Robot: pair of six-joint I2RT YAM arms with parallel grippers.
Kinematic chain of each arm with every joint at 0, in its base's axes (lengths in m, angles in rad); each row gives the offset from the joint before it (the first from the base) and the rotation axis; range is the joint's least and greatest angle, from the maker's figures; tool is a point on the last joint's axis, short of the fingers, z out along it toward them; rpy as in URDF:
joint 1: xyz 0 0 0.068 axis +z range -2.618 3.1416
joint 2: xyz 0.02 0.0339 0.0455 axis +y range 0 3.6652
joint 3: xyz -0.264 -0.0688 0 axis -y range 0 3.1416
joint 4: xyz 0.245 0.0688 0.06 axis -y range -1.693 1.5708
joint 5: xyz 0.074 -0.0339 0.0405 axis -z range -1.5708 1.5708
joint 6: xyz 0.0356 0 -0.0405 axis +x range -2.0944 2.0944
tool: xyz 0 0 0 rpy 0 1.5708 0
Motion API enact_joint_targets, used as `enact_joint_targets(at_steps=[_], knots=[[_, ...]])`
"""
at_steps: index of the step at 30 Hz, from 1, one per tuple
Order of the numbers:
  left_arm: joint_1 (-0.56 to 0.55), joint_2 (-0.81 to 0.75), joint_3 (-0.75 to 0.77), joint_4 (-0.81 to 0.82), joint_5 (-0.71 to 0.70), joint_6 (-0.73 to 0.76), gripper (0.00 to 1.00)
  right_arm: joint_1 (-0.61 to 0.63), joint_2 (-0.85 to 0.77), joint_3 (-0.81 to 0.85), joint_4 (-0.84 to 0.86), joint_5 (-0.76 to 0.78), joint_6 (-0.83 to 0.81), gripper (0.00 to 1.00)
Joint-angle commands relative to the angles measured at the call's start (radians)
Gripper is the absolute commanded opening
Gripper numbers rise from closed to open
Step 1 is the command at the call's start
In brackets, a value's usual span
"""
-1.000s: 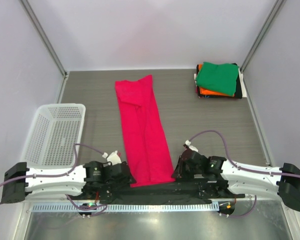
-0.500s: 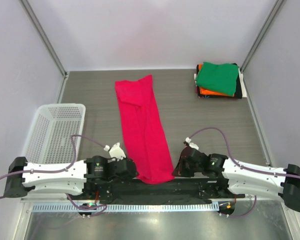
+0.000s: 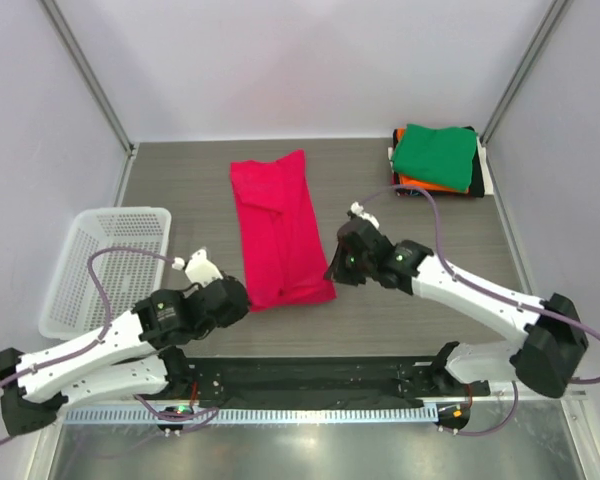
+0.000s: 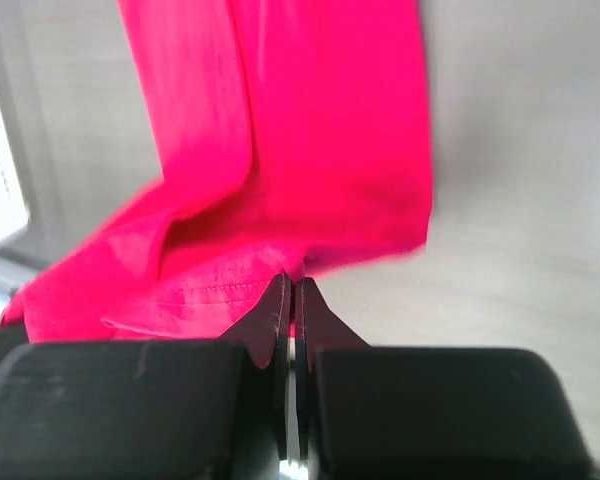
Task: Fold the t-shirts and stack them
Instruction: Fold the tshirt
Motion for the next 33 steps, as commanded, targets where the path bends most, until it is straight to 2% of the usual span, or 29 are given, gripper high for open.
enact_joint_targets(at_steps=[1,6,13,18,24,33], knots=[[0.152,0.04,0.044,0.071,0.024,0.231,0.0,-0.07,0.107,0.157,-0.02,-0.002,-0.142,0.01],[0.402,0.151,0.101,0.183,0.154,0.425,0.0,-0.138,0.26,0.341,-0.042,-0.005,-0.226,0.01],[0.649,0.343,0.199,0.298,0.349,0.6,0.0,-0.227,0.441,0.512,-0.052,-0.038,-0.3,0.01],[0.742,0.513,0.277,0.343,0.434,0.687,0.0,-0.262,0.57,0.621,-0.059,-0.057,-0.326,0.01],[0.794,0.685,0.363,0.363,0.477,0.735,0.0,-0.291,0.674,0.702,-0.062,-0.106,-0.343,0.01],[0.851,0.831,0.391,0.413,0.521,0.753,0.01,-0.311,0.809,0.791,-0.066,-0.135,-0.352,0.01]])
